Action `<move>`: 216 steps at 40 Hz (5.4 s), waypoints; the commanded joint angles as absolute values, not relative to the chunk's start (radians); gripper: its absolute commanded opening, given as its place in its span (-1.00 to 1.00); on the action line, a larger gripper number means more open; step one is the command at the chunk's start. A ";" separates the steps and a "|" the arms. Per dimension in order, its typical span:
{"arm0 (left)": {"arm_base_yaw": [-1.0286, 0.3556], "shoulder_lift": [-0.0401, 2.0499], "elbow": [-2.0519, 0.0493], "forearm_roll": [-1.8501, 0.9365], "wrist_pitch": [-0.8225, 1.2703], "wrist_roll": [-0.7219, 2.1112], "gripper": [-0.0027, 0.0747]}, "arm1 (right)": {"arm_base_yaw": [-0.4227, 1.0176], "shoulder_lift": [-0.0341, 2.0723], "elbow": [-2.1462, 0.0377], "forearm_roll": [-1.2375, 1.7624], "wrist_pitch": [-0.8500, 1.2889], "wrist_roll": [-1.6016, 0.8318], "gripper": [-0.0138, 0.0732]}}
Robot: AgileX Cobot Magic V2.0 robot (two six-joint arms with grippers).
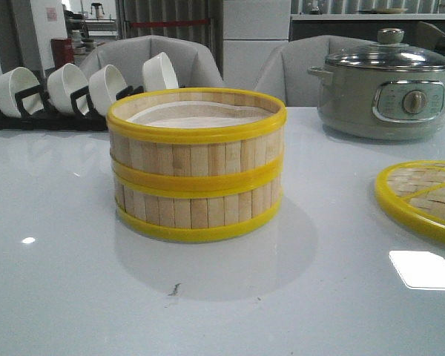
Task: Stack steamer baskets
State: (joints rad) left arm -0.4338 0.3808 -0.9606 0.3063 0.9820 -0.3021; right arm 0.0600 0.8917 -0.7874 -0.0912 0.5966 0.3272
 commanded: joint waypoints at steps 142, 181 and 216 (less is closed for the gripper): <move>-0.434 0.531 -0.748 0.311 0.418 -0.313 -0.70 | 0.061 0.988 -0.830 -0.091 0.524 0.223 -0.16; -0.434 0.532 -0.748 0.311 0.418 -0.313 -0.70 | 0.000 1.571 -1.152 -0.103 0.523 0.201 0.06; -0.434 0.532 -0.748 0.311 0.418 -0.313 -0.70 | -0.062 1.703 -1.195 -0.103 0.472 0.201 0.06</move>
State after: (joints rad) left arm -0.4338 0.5212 -0.7210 0.3048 0.4948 -0.3021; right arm -0.0539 1.7277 -1.1495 -0.0902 0.5181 0.2045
